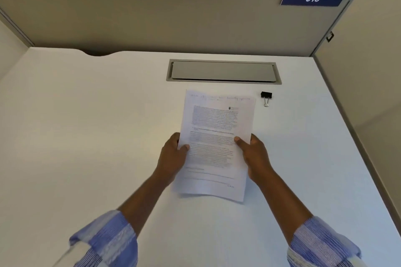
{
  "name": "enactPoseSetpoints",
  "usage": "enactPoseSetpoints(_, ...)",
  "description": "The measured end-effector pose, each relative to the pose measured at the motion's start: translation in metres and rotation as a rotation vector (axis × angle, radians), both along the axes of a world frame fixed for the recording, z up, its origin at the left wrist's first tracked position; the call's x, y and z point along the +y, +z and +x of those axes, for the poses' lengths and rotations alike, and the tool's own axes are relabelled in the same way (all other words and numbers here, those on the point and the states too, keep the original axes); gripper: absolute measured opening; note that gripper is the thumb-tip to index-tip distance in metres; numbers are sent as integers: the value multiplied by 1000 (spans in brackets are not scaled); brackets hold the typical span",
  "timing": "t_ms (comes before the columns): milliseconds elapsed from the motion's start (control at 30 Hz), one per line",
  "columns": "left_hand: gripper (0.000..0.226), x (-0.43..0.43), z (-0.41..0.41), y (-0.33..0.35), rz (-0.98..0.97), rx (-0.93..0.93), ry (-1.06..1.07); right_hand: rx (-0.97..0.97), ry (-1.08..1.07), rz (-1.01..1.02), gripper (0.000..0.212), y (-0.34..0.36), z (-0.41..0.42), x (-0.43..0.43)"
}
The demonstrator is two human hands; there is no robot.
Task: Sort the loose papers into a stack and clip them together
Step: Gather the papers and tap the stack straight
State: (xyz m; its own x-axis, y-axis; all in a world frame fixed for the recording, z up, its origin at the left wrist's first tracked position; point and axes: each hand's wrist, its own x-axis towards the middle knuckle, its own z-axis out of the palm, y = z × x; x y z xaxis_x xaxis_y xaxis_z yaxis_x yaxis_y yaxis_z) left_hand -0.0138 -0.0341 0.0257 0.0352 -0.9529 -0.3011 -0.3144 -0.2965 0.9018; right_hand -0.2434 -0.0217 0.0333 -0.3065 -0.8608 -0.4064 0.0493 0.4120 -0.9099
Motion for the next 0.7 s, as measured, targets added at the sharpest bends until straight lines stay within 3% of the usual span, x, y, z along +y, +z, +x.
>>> enactPoseSetpoints(67,9,1,-7,18,-206,-103,86,49,-6,-89,24,21,6,-3)
enactPoseSetpoints(233,13,-5,-10,53,-451,94,199,143,-75,-347,22,67,14,-6)
enactPoseSetpoints(400,40,7,-15,27,-336,150,180,167,1,-310,31,38,21,7)
enactPoseSetpoints(533,29,1,-14,32,-318,51,177,407,40,-334,22,35,10,1)
enactPoseSetpoints(633,15,-9,-9,27,-144,-47,122,524,74,-258,20,31,1,-6)
enactPoseSetpoints(700,18,-11,-9,12,-8,-153,82,569,113,-124,23,14,-1,-7)
